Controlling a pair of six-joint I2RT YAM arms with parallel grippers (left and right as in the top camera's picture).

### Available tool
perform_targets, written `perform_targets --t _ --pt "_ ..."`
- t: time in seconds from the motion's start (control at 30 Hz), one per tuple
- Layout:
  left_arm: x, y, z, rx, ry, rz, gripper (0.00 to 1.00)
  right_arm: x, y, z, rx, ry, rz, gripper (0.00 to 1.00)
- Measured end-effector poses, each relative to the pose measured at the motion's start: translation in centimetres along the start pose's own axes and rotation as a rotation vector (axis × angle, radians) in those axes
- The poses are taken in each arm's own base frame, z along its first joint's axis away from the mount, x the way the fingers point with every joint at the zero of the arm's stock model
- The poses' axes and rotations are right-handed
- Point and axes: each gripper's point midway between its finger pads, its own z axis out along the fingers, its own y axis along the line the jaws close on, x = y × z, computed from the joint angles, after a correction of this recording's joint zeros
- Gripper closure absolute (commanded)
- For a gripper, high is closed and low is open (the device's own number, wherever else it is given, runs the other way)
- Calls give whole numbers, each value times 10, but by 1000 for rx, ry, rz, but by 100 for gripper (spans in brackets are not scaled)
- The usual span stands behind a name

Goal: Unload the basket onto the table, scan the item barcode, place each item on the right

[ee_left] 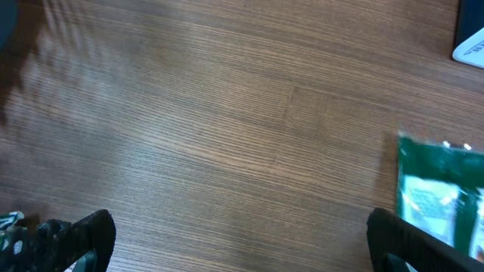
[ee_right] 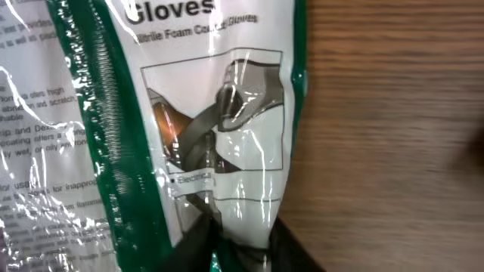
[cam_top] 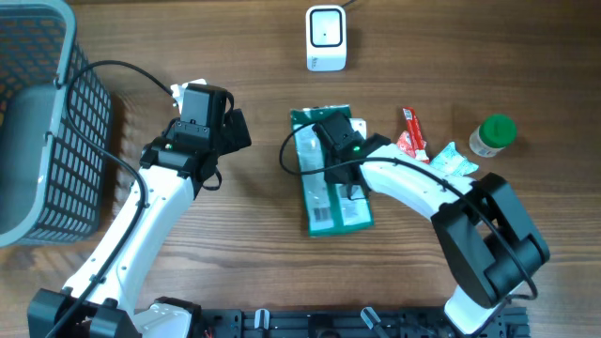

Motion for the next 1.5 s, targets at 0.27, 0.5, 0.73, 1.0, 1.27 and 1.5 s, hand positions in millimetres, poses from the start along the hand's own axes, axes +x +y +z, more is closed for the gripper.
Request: perform_targets --t 0.27,0.5,0.73,1.0,1.27,1.5 --pt "0 0 0 0 0 0 0 -2 -16 -3 80 -18 -37 31" --pt "0 0 0 0 1 0 0 -2 -7 -8 40 12 -75 31" --pt "0 0 0 0 0 0 0 -24 12 -30 -19 -2 -92 29" --pt "0 0 0 0 0 0 0 -12 13 -9 -23 41 -134 29" --pt "0 0 0 0 0 0 0 -8 26 7 -54 84 -187 96" --pt "0 0 0 0 0 0 0 -3 4 0 -28 160 -153 96"
